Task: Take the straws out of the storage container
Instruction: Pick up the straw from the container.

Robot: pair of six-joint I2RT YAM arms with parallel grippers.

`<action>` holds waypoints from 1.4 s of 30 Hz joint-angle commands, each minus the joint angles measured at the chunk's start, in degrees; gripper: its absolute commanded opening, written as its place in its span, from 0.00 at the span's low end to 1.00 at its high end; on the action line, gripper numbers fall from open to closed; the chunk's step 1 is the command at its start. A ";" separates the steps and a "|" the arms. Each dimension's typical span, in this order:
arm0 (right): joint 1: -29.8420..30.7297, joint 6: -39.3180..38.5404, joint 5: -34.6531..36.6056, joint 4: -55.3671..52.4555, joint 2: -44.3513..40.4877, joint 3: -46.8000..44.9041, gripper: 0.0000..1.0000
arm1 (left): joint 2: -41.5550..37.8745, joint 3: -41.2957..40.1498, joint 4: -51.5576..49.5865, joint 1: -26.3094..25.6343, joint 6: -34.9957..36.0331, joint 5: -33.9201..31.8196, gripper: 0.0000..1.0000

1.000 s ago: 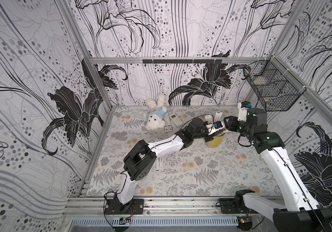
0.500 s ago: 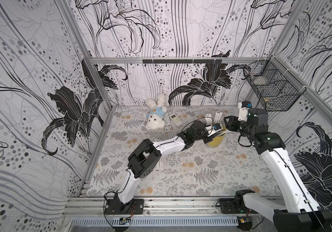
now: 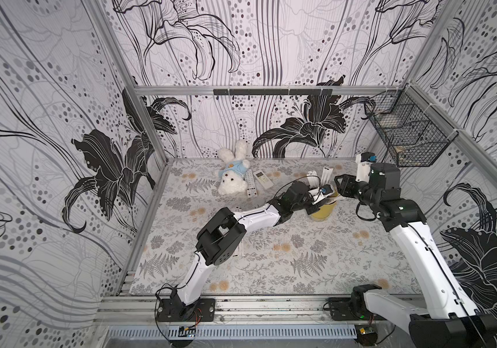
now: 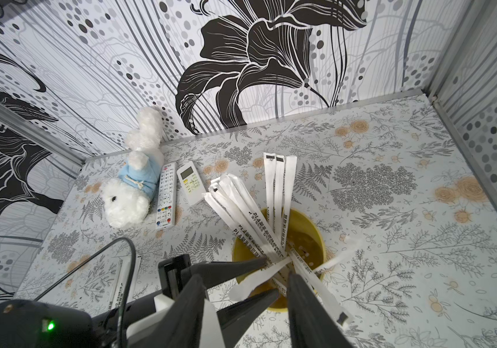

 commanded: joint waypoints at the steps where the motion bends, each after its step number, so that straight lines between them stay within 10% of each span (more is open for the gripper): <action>1: -0.23 -0.05 -0.57 1.09 -0.56 -0.87 0.48 | 1.31 2.17 3.12 0.30 -1.36 -0.53 0.33; 10: -0.23 0.06 -0.83 1.34 -1.35 -1.00 0.47 | -0.43 2.17 3.34 0.31 -0.86 -0.35 0.06; 29: -0.23 0.80 -3.47 -0.17 -0.92 4.26 0.49 | -15.29 8.00 -18.40 0.32 -3.39 -1.65 0.00; 42: 0.77 -1.69 -20.14 2.02 0.44 6.10 0.49 | -28.60 8.86 -31.31 0.22 -11.60 -8.04 0.00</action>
